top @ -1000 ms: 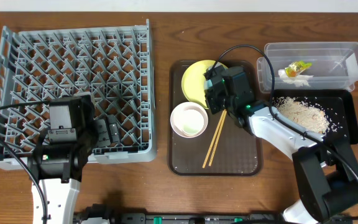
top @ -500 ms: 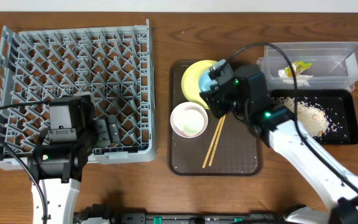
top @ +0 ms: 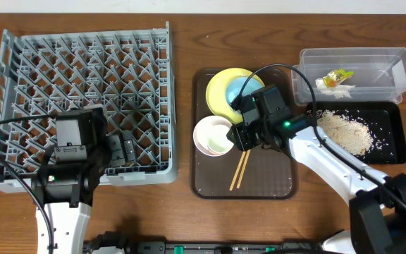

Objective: Sort waste into correct bins and load items into the dishwasher rack
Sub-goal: 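Carry the empty blue bowl with the right gripper toward the center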

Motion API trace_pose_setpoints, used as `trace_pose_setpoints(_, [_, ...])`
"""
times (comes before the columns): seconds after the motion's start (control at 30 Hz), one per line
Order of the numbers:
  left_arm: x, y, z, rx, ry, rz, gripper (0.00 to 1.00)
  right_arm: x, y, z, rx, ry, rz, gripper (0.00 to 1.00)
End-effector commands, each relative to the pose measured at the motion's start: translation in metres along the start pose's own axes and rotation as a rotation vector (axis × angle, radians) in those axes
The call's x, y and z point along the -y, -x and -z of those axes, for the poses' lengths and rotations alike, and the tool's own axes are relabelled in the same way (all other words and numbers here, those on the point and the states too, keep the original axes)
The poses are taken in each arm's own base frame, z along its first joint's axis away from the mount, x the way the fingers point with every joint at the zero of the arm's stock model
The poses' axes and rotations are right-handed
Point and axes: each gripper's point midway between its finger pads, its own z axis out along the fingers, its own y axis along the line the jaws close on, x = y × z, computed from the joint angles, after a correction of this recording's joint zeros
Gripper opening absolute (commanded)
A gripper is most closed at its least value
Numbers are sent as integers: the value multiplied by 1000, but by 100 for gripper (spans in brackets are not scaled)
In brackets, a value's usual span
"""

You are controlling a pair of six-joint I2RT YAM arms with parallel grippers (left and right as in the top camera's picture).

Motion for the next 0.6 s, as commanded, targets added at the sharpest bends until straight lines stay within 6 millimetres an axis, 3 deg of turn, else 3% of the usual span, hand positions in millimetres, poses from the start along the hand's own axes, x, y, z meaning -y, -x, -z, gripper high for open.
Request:
trace_pose_setpoints(0.0, [1, 6, 5, 18, -3, 4, 93, -10, -2, -3, -11, 35, -14, 36])
trace_pose_setpoints(0.13, [1, 6, 5, 19, -3, 4, 93, -11, -1, -4, -8, 35, -12, 17])
trace_pose_setpoints(0.33, [1, 6, 5, 18, -3, 4, 93, -11, -1, -4, -9, 36, -10, 1])
trace_pose_setpoints(0.47, [1, 6, 5, 19, -3, 4, 93, -15, -1, -3, -9, 61, -23, 1])
trace_pose_setpoints(0.57, [2, 8, 5, 26, -5, 4, 93, -27, 11, 4, 33, 140, -13, 1])
